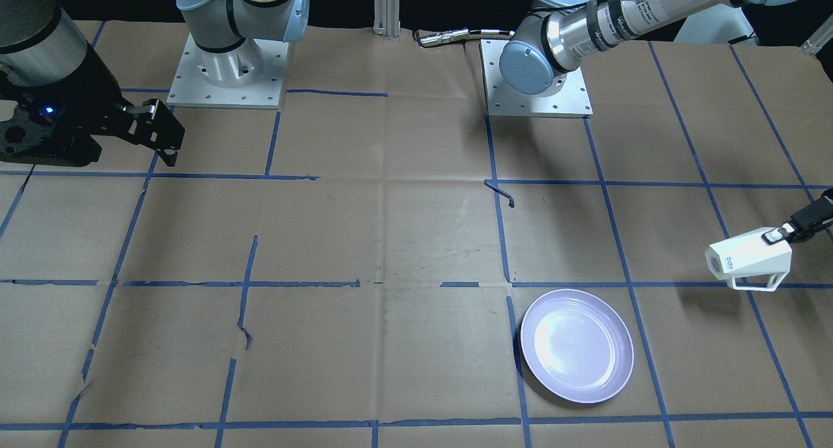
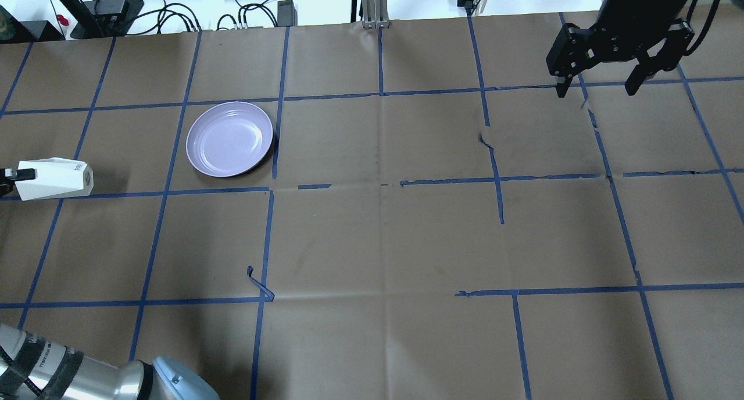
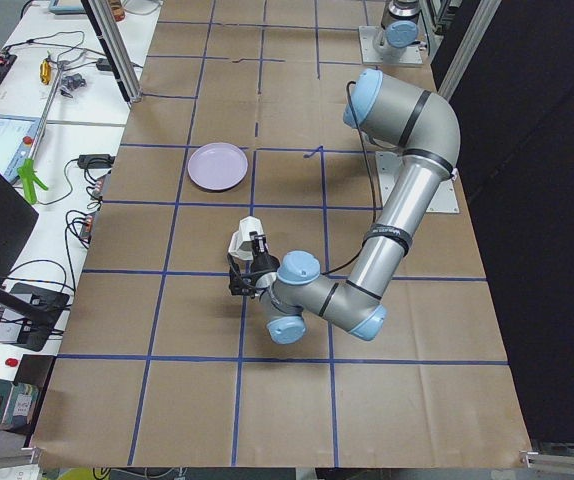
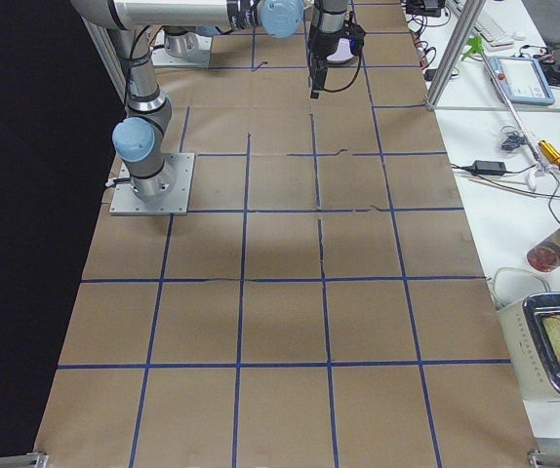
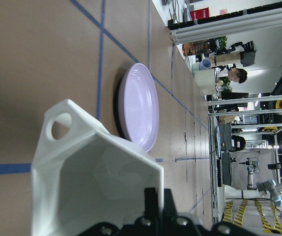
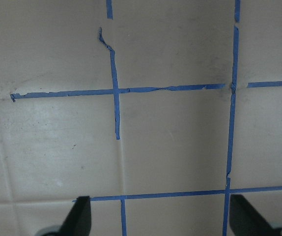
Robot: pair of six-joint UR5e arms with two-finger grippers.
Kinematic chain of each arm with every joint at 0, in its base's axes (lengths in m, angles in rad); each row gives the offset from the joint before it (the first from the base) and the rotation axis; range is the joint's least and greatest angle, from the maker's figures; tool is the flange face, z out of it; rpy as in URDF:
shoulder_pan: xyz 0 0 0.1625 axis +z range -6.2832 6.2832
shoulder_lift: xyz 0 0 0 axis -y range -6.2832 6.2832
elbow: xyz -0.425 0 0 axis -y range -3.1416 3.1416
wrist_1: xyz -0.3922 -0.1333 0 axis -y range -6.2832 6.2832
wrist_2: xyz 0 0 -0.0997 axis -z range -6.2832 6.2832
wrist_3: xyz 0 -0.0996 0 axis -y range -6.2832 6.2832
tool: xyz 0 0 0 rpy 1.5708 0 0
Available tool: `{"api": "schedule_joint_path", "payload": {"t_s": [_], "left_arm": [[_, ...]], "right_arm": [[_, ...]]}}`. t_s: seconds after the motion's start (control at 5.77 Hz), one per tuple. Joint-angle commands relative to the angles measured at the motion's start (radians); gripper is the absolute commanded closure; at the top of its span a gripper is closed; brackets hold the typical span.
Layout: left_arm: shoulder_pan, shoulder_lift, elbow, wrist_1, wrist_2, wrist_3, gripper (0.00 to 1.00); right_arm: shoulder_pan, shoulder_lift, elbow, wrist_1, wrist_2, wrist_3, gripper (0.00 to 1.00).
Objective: Flip cup and place on plate
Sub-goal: 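Lift the cup with the left gripper, turning it upright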
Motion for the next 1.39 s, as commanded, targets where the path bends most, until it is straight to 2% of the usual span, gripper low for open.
{"api": "schedule_joint_path", "payload": {"t_s": [0.0,0.17,0.35,0.69,0.87,1.21], "left_arm": [[-0.009,0.142,0.000,-0.112,-0.008,-0.031,1.00],[-0.033,0.187,0.003,-0.100,0.008,-0.083,1.00],[-0.071,0.243,0.002,-0.064,0.085,-0.119,1.00],[-0.218,0.315,0.000,0.232,0.303,-0.314,1.00],[-0.327,0.360,-0.009,0.376,0.454,-0.425,1.00],[-0.592,0.444,-0.014,0.501,0.633,-0.734,1.00]], "right_arm": [[0.000,0.000,0.000,0.000,0.000,0.000,0.00],[0.000,0.000,0.000,0.000,0.000,0.000,0.00],[0.000,0.000,0.000,0.000,0.000,0.000,0.00],[0.000,0.000,0.000,0.000,0.000,0.000,0.00],[0.000,0.000,0.000,0.000,0.000,0.000,0.00],[0.000,0.000,0.000,0.000,0.000,0.000,0.00]]}}
